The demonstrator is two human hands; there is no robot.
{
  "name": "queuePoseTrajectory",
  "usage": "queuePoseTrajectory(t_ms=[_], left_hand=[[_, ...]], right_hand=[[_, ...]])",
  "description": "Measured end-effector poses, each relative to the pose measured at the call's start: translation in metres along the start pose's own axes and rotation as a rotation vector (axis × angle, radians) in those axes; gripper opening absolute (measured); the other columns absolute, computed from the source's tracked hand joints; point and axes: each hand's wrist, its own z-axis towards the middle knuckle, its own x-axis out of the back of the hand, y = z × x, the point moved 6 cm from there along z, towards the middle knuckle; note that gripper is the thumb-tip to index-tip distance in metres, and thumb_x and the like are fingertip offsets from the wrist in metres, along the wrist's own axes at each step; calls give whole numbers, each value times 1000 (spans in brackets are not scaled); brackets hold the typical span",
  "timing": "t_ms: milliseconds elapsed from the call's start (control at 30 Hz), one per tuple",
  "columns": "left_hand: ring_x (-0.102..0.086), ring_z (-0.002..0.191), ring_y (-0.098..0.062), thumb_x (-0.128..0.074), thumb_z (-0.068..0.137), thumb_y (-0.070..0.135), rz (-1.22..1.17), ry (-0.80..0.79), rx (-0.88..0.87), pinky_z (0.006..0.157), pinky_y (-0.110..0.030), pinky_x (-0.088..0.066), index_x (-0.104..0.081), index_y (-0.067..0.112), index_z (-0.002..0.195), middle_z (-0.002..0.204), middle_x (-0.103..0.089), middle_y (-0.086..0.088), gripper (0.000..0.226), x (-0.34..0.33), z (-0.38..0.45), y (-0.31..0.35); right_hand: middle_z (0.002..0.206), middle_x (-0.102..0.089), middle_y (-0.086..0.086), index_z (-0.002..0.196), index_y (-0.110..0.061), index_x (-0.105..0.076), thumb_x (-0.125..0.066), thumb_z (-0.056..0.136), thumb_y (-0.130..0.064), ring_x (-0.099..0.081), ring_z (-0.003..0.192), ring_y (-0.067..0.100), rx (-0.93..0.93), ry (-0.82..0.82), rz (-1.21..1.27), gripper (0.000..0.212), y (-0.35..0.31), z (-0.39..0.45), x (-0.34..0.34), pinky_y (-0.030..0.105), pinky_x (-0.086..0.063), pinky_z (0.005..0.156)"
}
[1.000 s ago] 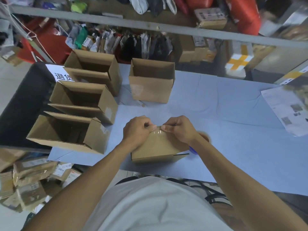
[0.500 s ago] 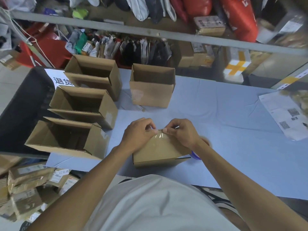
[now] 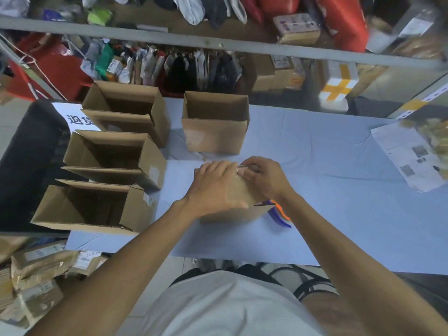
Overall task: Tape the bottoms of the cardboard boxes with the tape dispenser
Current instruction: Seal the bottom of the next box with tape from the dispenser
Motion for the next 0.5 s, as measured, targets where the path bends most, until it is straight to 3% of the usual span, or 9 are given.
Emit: queuePoseTrajectory(t_ms=[100,200,300,400,433,500], left_hand=[[-42,123,-23,-61,53,83,96,-24,-51,102,-38,-30,-32,16,145,136,-45,2,117,-6,-1,0],[-43,125,-26,-66,54,80,61,-4,-4,102,-40,-32,-32,19,146,137,-46,1,115,-3,2,-7],[-37,132,-27,-67,60,79,-55,27,188,106,-41,-30,-29,19,150,146,-42,-2,115,6,5,-25],[-35,137,-28,-67,67,74,-192,89,356,107,-44,-34,-29,19,151,150,-39,-5,107,18,4,-49],[-40,134,-26,-68,68,72,-294,119,389,104,-41,-40,-35,21,148,145,-46,-1,100,20,2,-55],[-58,113,-14,-67,68,69,-612,165,466,83,-27,-49,-57,33,127,118,-62,18,70,16,-5,-65]], right_hand=[[102,-69,-9,102,-26,-70,-67,88,-45,-62,97,10,-22,-24,-18,24,5,-1,0,15,-42,71],[116,-63,-10,116,-35,-65,-63,88,-51,-58,103,7,-56,5,41,33,16,-5,5,8,-43,65],[135,-54,-15,134,-43,-51,-60,86,-62,-53,118,5,-126,139,316,52,33,-19,19,21,-47,88],[145,-44,-11,146,-36,-37,-60,84,-65,-50,124,11,-219,158,332,72,52,-35,12,18,-44,86],[145,-43,-8,149,-32,-32,-63,82,-63,-50,124,14,-247,117,318,80,56,-39,4,18,-45,87],[145,-41,-9,153,-30,-19,-72,82,-50,-48,127,12,-246,26,349,91,60,-45,-17,28,-44,98]])
